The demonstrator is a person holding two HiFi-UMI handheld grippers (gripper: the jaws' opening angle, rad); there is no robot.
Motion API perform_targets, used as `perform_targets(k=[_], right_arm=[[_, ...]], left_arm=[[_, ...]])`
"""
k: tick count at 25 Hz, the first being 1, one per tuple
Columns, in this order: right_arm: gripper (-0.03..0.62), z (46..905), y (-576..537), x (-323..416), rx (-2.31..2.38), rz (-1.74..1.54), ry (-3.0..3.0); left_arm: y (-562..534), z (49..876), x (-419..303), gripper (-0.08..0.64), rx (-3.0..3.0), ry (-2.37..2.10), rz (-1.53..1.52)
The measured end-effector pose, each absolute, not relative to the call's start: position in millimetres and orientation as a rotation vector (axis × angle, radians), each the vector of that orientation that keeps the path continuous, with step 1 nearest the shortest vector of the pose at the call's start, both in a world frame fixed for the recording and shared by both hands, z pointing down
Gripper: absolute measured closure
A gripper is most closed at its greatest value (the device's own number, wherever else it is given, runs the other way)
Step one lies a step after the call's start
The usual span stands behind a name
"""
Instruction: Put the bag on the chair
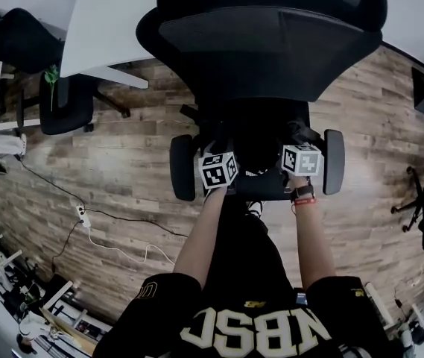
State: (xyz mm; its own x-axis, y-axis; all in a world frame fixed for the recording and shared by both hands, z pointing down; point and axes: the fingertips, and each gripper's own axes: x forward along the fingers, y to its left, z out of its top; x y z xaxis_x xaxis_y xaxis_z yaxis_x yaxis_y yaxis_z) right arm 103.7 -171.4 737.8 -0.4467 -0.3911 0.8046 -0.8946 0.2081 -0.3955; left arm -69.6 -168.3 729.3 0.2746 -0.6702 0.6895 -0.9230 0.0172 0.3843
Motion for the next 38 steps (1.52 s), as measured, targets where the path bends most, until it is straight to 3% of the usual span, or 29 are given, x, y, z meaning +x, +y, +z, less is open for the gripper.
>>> perform_targets(k=[14,19,22,24,26,38], right_arm=[[0.508,840,-167,116,1.142,1.259,-1.812],[0.470,868,-164,142,1.160,1.292,-1.759],[0.415,883,-164,158,1.181,1.272,-1.719],[0.297,886,-165,170,1.221,1.234,-1.686],[0.246,884,-166,176,1.247,1.214,-1.675],[0.239,789,-153,149,1.289,1.196,-1.846]], left_arm=[[-177,826,-77,0.496,1.650,-1.398,0.510],[-186,846,-88,0.487,1.622,-1.407,0.528],[-191,855,-91,0.400,1.610,-1.376,0.497],[-190,860,-88,0.274,1.619,-1.342,0.513],[-188,857,-88,0.249,1.632,-1.341,0.530],[-174,756,-66,0.224,1.764,-1.401,0.440]])
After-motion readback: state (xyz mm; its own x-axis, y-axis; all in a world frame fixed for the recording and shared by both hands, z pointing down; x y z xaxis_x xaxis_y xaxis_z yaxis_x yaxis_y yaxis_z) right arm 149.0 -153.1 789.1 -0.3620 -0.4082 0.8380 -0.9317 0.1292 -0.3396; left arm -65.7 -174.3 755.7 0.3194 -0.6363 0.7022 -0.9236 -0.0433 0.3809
